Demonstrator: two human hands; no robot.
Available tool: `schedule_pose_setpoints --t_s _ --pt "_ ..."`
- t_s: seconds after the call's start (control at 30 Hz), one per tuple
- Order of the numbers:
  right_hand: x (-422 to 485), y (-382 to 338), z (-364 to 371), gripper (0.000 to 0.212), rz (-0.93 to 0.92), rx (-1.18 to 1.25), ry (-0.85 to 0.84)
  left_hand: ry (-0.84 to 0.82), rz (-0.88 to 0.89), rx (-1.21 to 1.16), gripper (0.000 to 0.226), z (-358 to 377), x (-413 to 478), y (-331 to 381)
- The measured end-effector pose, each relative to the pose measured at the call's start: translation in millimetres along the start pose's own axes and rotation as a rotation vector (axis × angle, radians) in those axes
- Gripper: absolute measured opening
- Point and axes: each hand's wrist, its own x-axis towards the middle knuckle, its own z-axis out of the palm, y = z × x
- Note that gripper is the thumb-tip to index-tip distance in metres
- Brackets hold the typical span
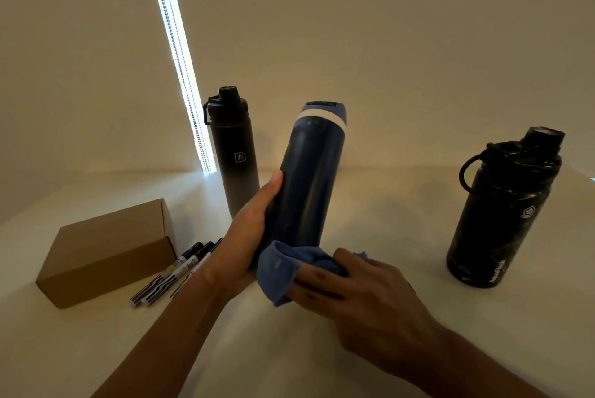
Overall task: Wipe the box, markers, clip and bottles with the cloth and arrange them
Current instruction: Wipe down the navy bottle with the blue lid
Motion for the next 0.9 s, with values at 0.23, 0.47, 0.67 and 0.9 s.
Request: schedule_pose_setpoints --t_s 0.23,0.47,0.67,0.9 --pt "-8.8 29.8 -9.1 0.077 0.136 -0.132 0.178 -0.069 -0.05 0.144 0.062 10.9 1.5 -7.4" --pt "-6.6 77.4 -26.9 0.07 0.452 -0.151 0.304 -0.249 0.043 0.289 0.058 9.4 -5.5 -10.6" --pt "-1.7 82.7 -22.1 0.062 0.491 -0.015 0.359 -0.21 0.086 0.301 0.055 12.3 -4.1 -16.1" --pt "-7.7 29.8 7.3 0.091 0.18 0.05 0.129 -0.081 0.042 0.109 0.052 4.7 5.8 -19.4"
